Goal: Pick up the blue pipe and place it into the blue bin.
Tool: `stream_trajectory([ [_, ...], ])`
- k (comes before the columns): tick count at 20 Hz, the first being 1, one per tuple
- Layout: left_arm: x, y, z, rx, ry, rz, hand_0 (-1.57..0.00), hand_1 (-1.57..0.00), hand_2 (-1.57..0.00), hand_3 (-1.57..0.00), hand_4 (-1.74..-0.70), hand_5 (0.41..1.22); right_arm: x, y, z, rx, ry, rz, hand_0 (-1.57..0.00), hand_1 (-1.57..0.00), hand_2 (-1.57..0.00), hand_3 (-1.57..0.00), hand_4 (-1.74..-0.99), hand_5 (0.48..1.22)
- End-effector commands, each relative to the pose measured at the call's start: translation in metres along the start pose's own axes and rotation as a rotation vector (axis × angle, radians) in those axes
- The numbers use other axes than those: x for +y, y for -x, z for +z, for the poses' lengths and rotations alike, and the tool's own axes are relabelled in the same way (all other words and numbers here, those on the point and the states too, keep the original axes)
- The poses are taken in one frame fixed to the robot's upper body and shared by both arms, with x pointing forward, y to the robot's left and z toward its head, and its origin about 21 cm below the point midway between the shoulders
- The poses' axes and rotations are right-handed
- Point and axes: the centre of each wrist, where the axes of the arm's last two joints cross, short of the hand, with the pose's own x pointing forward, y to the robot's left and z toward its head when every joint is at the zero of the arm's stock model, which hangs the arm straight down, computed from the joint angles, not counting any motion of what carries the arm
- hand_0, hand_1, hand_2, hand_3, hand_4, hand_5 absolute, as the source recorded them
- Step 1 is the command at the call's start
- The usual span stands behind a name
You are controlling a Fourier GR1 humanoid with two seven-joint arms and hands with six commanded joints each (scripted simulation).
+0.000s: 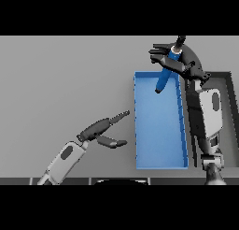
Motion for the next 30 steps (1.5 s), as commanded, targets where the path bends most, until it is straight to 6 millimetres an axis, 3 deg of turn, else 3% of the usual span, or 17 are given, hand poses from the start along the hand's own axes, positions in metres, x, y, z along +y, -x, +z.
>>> stream_trajectory([
  [1, 0.0, 0.0, 0.0, 0.004, 0.001, -0.003, 0.0, 0.0, 0.0, 0.0, -0.89, 0.474, -0.001, 0.012, 0.002, 0.046, 0.026, -0.008, -1.57, -1.57, -1.57, -1.57, -1.74, 1.12],
  [6, 0.0, 0.001, 0.001, -0.007, -0.006, -0.003, 0.0, 0.0, 0.0, 0.0, -0.88, 0.463, -0.014, 0.074, 0.017, 0.273, 0.117, -0.055, -1.57, -1.57, -1.57, -1.57, -1.741, 1.122],
  [10, -0.003, -0.001, -0.002, -0.009, -0.011, 0.005, 0.0, 0.0, 0.0, 0.0, -0.88, 0.46, -0.017, 0.113, 0.032, 0.452, 0.121, -0.035, -1.57, -1.57, -1.57, -1.57, -1.591, 1.114],
  [11, -0.003, 0.0, 0.001, -0.009, -0.009, 0.005, 0.0, 0.0, 0.0, 0.0, -0.89, 0.457, -0.016, 0.122, 0.033, 0.51, 0.13, -0.025, -1.57, -1.57, -1.57, -1.33, -1.599, 1.11],
  [12, -0.003, 0.0, 0.0, -0.004, -0.005, 0.004, 0.0, 0.0, 0.0, 0.0, -0.89, 0.455, -0.015, 0.132, 0.031, 0.567, 0.145, -0.032, -1.56, -1.46, -1.39, -1.12, -1.547, 1.133],
  [13, -0.003, -0.004, 0.003, -0.018, 0.0, 0.002, 0.0, 0.0, 0.0, 0.0, -0.89, 0.453, -0.016, 0.135, 0.029, 0.617, 0.161, -0.057, -1.31, -1.17, -1.11, -0.9, -1.503, 1.15],
  [15, -0.003, -0.002, 0.0, -0.004, -0.005, -0.007, 0.0, 0.0, 0.0, 0.0, -0.89, 0.453, -0.014, 0.147, 0.03, 0.719, 0.17, -0.078, -0.84, -0.75, -0.71, -0.57, -1.392, 1.176],
  [17, -0.001, -0.005, 0.0, 0.002, -0.008, -0.001, 0.0, 0.0, 0.0, 0.0, -0.89, 0.453, -0.014, 0.144, 0.033, 0.766, 0.127, -0.037, -0.53, -0.48, -0.46, -0.37, -1.285, 1.141],
  [19, -0.003, -0.006, -0.001, 0.009, -0.006, 0.0, 0.0, 0.0, 0.0, 0.0, -0.89, 0.452, -0.009, 0.143, 0.029, 0.79, 0.095, 0.053, -0.34, -0.31, -0.29, -0.23, -1.208, 1.028],
  [24, 0.0, -0.002, 0.0, 0.0, -0.009, 0.0, 0.0, 0.0, 0.0, 0.0, -0.9, 0.45, -0.003, 0.153, 0.029, 0.797, 0.076, 0.258, -0.11, -0.1, -0.09, -0.08, -1.125, 0.821],
  [28, -0.005, -0.002, -0.001, -0.003, -0.003, 0.014, 0.0, 0.0, 0.0, 0.0, -0.91, 0.458, -0.008, 0.156, 0.028, 0.8, 0.109, 0.281, -0.04, -0.04, -0.04, -0.03, -1.124, 0.717],
  [30, -0.006, -0.003, 0.0, -0.001, -0.007, 0.018, 0.0, 0.0, 0.0, 0.0, -0.91, 0.46, -0.006, 0.159, 0.031, 0.766, 0.101, 0.254, -0.03, -0.03, -0.02, -0.02, -1.12, 0.702],
])
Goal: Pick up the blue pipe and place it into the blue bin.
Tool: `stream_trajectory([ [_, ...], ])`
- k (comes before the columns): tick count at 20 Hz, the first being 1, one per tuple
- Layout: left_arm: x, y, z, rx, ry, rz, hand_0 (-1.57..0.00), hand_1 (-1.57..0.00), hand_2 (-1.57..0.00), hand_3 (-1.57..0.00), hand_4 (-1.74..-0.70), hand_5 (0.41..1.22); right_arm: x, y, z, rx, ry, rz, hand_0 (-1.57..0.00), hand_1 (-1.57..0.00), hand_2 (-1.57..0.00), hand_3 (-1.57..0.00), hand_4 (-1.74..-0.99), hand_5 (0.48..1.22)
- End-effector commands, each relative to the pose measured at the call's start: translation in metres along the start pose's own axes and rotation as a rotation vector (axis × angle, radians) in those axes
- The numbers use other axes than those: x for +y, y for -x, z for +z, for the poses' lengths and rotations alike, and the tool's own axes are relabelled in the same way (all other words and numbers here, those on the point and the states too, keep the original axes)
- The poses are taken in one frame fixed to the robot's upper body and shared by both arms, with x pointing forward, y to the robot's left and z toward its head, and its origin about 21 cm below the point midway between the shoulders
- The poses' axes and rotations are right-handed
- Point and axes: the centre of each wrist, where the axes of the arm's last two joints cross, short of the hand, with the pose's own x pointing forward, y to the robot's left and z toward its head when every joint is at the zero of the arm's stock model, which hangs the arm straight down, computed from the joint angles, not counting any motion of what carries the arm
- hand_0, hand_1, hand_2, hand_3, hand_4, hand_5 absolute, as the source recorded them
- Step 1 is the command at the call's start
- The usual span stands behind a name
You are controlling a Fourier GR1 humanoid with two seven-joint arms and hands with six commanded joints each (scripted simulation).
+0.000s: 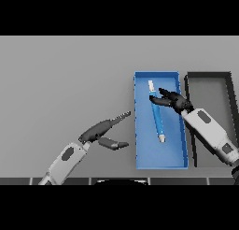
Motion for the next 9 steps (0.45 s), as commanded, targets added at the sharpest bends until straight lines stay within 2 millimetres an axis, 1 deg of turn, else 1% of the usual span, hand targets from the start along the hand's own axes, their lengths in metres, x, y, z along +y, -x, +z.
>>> stream_trajectory([
  [1, 0.0006, 0.0008, -0.0019, 0.001, -0.001, -0.001, 0.0, 0.0, 0.0, 0.0, -0.92, 0.462, -0.0022, -0.0009, -0.0015, 0.0, -0.002, 0.001, -0.02, -0.02, -0.02, -0.02, -1.119, 0.695],
  [3, 0.0001, 0.0025, -0.0045, 0.006, 0.001, 0.0, 0.0, 0.0, 0.0, 0.0, -0.92, 0.465, -0.0022, -0.0013, 0.001, 0.01, 0.005, 0.012, -0.01, -0.01, -0.01, -0.01, -1.127, 0.68],
  [4, 0.0015, 0.0024, -0.0032, 0.003, 0.003, 0.005, 0.0, 0.0, 0.0, 0.0, -0.92, 0.466, 0.001, -0.0012, 0.0004, 0.01, -0.002, 0.013, -0.01, -0.01, -0.01, -0.01, -1.132, 0.675],
  [5, 0.0, 0.0035, -0.0052, 0.008, 0.0, 0.007, 0.0, 0.0, 0.0, 0.0, -0.92, 0.464, -0.0018, -0.0019, -0.0012, 0.013, -0.002, 0.014, -0.01, -0.01, -0.01, -0.01, -1.129, 0.672],
  [7, -0.0033, 0.0004, -0.0095, 0.0, 0.006, 0.008, 0.0, 0.0, 0.0, 0.0, -0.92, 0.467, -0.0038, -0.0008, -0.0013, 0.012, -0.012, 0.007, -0.01, -0.01, -0.01, -0.01, -1.129, 0.674],
  [9, -0.0045, -0.0026, -0.0083, -0.007, 0.004, 0.013, 0.0, 0.0, 0.0, 0.0, -0.92, 0.468, -0.0013, -0.0005, -0.0019, 0.004, -0.017, 0.011, -0.01, -0.01, -0.01, -0.01, -1.129, 0.677],
])
